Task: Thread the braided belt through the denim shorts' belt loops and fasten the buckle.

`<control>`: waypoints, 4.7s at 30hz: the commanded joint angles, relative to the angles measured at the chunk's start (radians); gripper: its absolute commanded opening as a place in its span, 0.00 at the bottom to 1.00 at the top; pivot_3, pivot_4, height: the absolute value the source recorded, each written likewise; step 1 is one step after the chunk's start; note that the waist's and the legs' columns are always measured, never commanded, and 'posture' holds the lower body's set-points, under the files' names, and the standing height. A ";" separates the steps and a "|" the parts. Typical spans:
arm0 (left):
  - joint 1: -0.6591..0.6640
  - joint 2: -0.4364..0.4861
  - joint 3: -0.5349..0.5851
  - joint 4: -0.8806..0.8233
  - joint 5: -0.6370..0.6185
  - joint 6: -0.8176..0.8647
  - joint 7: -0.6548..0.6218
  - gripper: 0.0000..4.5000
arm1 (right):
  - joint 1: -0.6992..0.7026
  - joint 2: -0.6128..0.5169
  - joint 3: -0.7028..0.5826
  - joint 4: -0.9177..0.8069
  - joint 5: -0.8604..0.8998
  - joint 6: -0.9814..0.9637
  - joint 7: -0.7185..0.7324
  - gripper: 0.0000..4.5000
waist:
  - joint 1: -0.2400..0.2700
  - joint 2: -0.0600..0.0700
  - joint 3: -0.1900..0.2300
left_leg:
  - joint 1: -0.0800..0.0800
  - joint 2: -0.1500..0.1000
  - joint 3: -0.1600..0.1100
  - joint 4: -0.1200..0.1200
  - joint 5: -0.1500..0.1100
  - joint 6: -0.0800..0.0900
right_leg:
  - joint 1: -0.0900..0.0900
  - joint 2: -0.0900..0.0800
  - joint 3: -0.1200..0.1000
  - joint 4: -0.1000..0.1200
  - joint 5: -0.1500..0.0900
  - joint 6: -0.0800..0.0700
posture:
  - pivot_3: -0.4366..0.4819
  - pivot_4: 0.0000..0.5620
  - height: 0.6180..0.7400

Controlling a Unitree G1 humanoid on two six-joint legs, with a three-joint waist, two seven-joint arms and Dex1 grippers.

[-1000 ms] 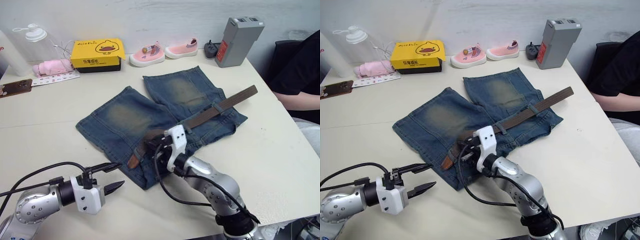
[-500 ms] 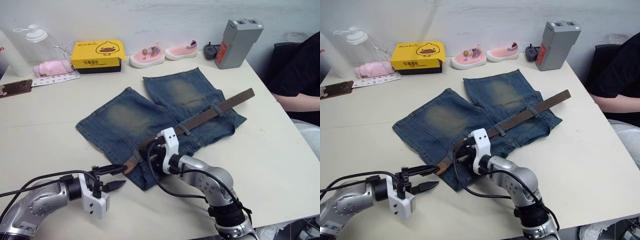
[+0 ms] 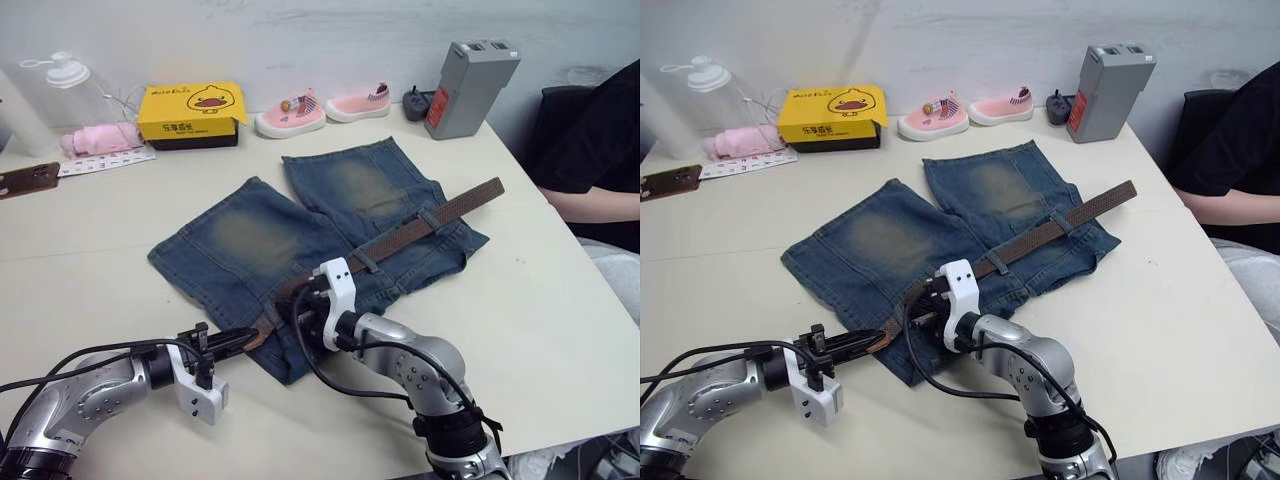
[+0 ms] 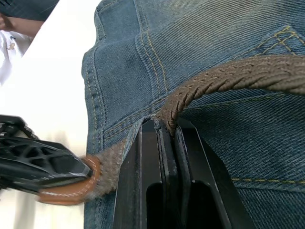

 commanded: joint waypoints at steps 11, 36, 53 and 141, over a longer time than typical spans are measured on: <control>-0.017 -0.007 -0.046 -0.002 0.035 0.020 0.059 0.00 | 0.077 -0.181 -0.288 -0.304 0.270 0.209 0.081 0.84 | 0.008 0.002 0.001 | 0.000 0.000 0.001 0.000 -0.003 0.004 | 0.000 -0.001 0.000 -0.001 0.000 -0.001 | 0.48 0.27 0.70; 0.015 0.023 -0.056 0.027 0.062 0.000 0.150 0.00 | 0.041 -0.511 -0.304 0.030 -0.125 -0.009 0.067 0.01 | 0.019 0.009 0.002 | 0.002 0.000 0.005 0.001 -0.001 0.002 | 0.000 -0.001 0.001 -0.001 0.002 -0.002 | 0.48 0.27 0.70; 0.353 0.653 0.123 0.761 0.598 -0.457 0.778 0.00 | 0.007 -0.422 -0.300 0.074 -0.154 -0.026 0.042 0.01 | 0.002 -0.006 -0.009 | 0.004 0.003 0.006 0.001 -0.005 0.006 | -0.001 -0.001 -0.003 -0.001 0.001 -0.005 | 0.48 0.27 0.70; -0.342 0.246 -0.256 0.541 -0.520 0.249 -0.590 0.24 | -0.128 -0.881 0.031 0.441 -0.859 -1.166 0.668 0.94 | -0.016 0.008 0.002 | 0.023 0.007 0.037 0.001 -0.003 -0.007 | -0.001 0.006 0.007 0.005 0.004 -0.014 | 0.48 0.27 0.70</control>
